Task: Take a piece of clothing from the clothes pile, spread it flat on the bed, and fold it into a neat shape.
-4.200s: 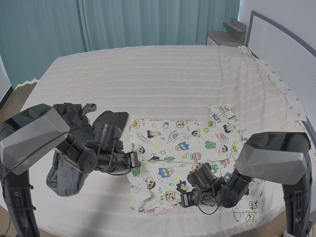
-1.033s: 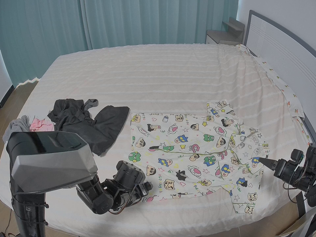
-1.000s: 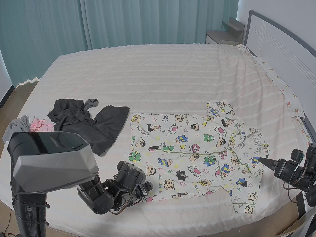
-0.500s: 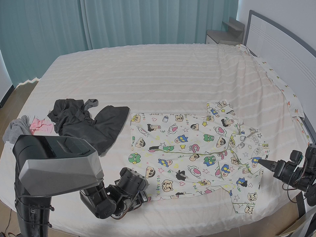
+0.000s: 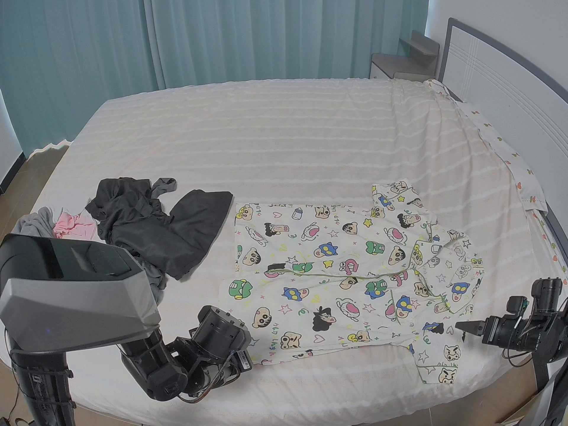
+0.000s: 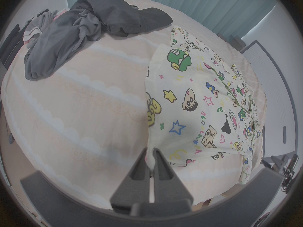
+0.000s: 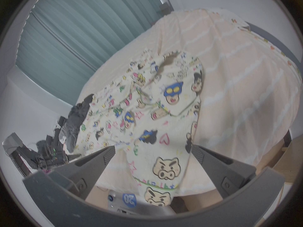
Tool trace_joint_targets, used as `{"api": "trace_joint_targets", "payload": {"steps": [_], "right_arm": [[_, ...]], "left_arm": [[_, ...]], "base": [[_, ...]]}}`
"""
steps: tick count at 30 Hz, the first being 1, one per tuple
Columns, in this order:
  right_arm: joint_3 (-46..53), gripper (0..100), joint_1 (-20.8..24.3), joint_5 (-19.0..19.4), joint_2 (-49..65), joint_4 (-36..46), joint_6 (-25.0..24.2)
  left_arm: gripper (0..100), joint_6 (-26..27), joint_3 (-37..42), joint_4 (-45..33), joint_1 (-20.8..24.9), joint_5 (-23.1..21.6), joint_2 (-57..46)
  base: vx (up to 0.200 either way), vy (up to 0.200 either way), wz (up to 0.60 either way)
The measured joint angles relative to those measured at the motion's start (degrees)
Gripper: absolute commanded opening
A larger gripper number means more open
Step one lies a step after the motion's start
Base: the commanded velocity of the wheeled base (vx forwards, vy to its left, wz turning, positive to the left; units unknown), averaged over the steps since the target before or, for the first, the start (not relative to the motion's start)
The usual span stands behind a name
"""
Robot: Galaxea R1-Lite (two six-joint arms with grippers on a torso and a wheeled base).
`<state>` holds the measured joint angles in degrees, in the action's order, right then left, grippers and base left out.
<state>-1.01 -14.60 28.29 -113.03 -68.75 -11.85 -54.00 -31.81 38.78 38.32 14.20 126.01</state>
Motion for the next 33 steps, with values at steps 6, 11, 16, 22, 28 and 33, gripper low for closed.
{"api": "trace_joint_targets", "payload": {"steps": [6, 11, 16, 22, 28, 33], "right_arm": [[0.0, 100, -0.2, 2.0, -8.0, 0.0, 5.2], [0.0, 100, 0.8, 2.1, -11.8, -0.5, 5.8], [0.0, 100, 3.0, 1.4, -15.6, -5.1, 5.7], [0.0, 100, 5.1, -2.9, -20.1, -7.8, 5.5], [0.0, 100, 5.5, -3.3, -21.6, -7.4, 5.4], [0.0, 0, 6.0, -3.3, -21.5, -5.0, 5.4]], "left_arm": [[0, -0.1, 0.7, 0.2, 0.0, -0.7, -1.1], [0, -0.2, 0.7, 0.2, 0.0, -1.3, -1.3], [0, -0.2, 0.7, 0.2, 0.0, -1.3, -1.3], [0, -0.3, 0.9, 0.3, -0.1, -1.3, -1.4], [0, -0.4, 1.0, 0.4, -0.2, -1.3, -1.4], [0, -0.4, 1.1, 0.3, -0.2, -1.3, -1.4]], "base": [[0.000, 0.000, 0.00], [0.000, 0.000, 0.00], [0.000, 0.000, 0.00], [0.000, 0.000, 0.00], [0.000, 0.000, 0.00], [0.000, 0.000, 0.00]]}}
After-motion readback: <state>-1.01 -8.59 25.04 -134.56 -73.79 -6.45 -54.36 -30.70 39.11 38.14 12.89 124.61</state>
